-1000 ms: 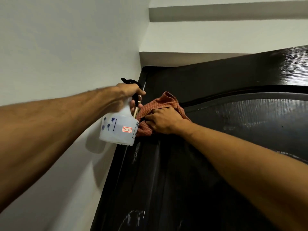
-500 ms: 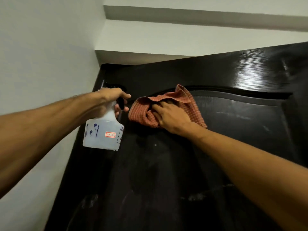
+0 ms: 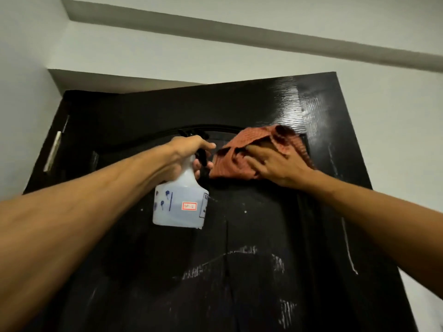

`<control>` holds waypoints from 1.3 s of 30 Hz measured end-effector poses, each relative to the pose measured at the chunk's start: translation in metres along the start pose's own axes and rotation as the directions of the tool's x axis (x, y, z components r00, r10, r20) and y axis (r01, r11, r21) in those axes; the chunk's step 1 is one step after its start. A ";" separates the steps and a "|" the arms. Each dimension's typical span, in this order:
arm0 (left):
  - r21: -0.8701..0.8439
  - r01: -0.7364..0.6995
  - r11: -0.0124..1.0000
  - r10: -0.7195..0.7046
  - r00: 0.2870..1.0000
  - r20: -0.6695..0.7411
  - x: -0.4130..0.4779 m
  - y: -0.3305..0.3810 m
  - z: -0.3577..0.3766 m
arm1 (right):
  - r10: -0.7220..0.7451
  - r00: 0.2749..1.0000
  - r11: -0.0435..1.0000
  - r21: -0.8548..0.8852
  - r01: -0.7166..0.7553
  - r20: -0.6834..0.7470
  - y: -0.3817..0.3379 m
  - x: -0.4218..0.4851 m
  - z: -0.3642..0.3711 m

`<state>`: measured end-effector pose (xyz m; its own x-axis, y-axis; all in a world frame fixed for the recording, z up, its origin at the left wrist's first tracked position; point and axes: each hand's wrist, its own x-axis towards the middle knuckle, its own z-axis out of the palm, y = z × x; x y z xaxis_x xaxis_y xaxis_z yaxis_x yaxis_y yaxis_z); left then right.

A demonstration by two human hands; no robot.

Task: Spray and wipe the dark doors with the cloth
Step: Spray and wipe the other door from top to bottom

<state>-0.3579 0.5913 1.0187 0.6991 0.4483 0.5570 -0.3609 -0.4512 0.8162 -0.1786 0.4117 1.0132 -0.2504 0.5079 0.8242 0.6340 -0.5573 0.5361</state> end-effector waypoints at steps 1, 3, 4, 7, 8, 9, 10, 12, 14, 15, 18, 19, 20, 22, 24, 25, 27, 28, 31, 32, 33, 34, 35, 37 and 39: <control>-0.007 0.002 1.000 -0.002 1.000 0.022 0.000 0.000 0.011 | 0.143 0.988 0.990 0.024 -0.142 -0.050 0.020 -0.002 -0.006; -0.026 0.002 1.000 -0.001 0.998 0.056 0.001 0.003 0.029 | 0.365 0.920 0.929 -0.003 -0.369 -0.143 0.045 -0.010 -0.012; -0.036 0.002 0.999 0.000 0.998 0.070 0.002 0.005 0.038 | 0.359 0.925 0.928 -0.056 -0.368 -0.125 0.044 -0.019 -0.013; -0.042 -0.005 0.999 0.010 0.993 0.119 0.000 0.008 0.065 | 0.030 0.997 0.994 -0.108 -0.023 0.064 0.043 -0.058 -0.006; -0.039 -0.010 0.999 0.015 0.990 0.139 0.000 0.009 0.074 | -0.029 0.994 0.994 -0.101 0.039 0.105 0.052 -0.066 -0.011; -0.040 -0.016 0.999 0.022 0.987 0.157 0.000 0.009 0.083 | -0.012 0.994 0.996 -0.082 0.021 0.104 0.064 -0.069 -0.019; -0.047 -0.021 0.999 0.029 0.985 0.170 0.000 0.009 0.091 | 0.044 0.996 0.998 -0.049 -0.040 0.078 0.076 -0.068 -0.027; -0.069 -0.016 0.998 0.029 0.980 0.197 0.001 0.008 0.104 | 0.265 0.963 0.964 0.039 -0.263 -0.052 0.097 -0.063 -0.032; -0.097 0.004 0.995 0.019 0.974 0.227 0.001 0.005 0.114 | 0.356 0.924 0.934 0.017 -0.357 -0.139 0.092 -0.073 -0.020; -0.103 0.010 0.995 0.016 0.970 0.243 0.000 0.002 0.119 | 0.313 0.942 0.948 -0.017 -0.318 -0.120 0.081 -0.086 -0.013; -0.074 0.008 0.997 0.014 0.957 0.289 -0.006 -0.005 0.128 | -0.010 0.998 1.000 0.001 0.010 0.064 0.056 -0.130 -0.005; -0.072 0.007 0.997 0.014 0.957 0.290 -0.007 -0.007 0.129 | -0.061 0.992 0.994 0.096 0.051 0.108 0.057 -0.131 -0.009; -0.079 0.010 0.997 0.013 0.958 0.285 -0.007 -0.009 0.129 | -0.051 0.995 0.984 0.175 0.035 0.089 0.063 -0.123 -0.013; -0.097 0.017 0.995 0.010 0.963 0.268 -0.007 -0.012 0.126 | 0.183 0.982 0.953 0.257 -0.163 -0.055 0.084 -0.097 -0.014; -0.113 0.033 0.993 -0.002 0.966 0.257 -0.006 -0.017 0.123 | 0.427 0.892 0.897 0.195 -0.397 -0.150 0.094 -0.089 -0.006; -0.116 0.040 0.992 -0.009 0.965 0.261 -0.007 -0.020 0.122 | 0.448 0.877 0.893 0.121 -0.433 -0.170 0.086 -0.099 0.003; -0.108 0.054 0.993 -0.023 0.962 0.271 -0.008 -0.028 0.120 | 0.309 0.942 0.951 0.020 -0.309 -0.128 0.056 -0.139 0.022; -0.102 0.057 0.993 -0.028 0.961 0.274 -0.008 -0.034 0.117 | 0.220 0.973 0.975 0.002 -0.220 -0.073 0.040 -0.162 0.031; -0.103 0.059 0.993 -0.031 0.966 0.257 -0.009 -0.048 0.106 | 0.203 0.979 0.977 0.067 -0.204 0.016 0.021 -0.182 0.034; -0.111 0.057 0.992 -0.030 0.973 0.230 -0.010 -0.054 0.099 | 0.271 0.962 0.954 0.136 -0.267 -0.015 0.021 -0.165 0.032; -0.116 0.058 0.992 -0.033 0.979 0.202 -0.012 -0.059 0.094 | 0.367 0.927 0.922 0.160 -0.353 -0.071 0.027 -0.144 0.032; -0.117 0.059 0.991 -0.038 0.985 0.169 -0.012 -0.065 0.086 | 0.478 0.872 0.872 0.177 -0.456 -0.109 0.027 -0.122 0.034; -0.113 0.058 0.992 -0.043 0.990 0.135 -0.012 -0.071 0.080 | 0.552 0.824 0.834 0.099 -0.543 -0.124 0.024 -0.104 0.039; -0.100 0.062 0.993 -0.056 0.996 0.067 -0.014 -0.082 0.065 | 0.479 0.873 0.872 -0.069 -0.485 -0.089 -0.001 -0.080 0.050; -0.082 0.074 0.994 -0.073 0.997 0.015 -0.016 -0.092 0.046 | 0.229 0.973 0.967 -0.110 -0.229 -0.014 -0.024 -0.071 0.062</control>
<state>-0.3079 0.5903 0.9273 0.7330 0.4681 0.4935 -0.3577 -0.3517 0.8651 -0.1310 0.4298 0.9306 -0.1088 0.3581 0.9273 0.5899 -0.7276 0.3502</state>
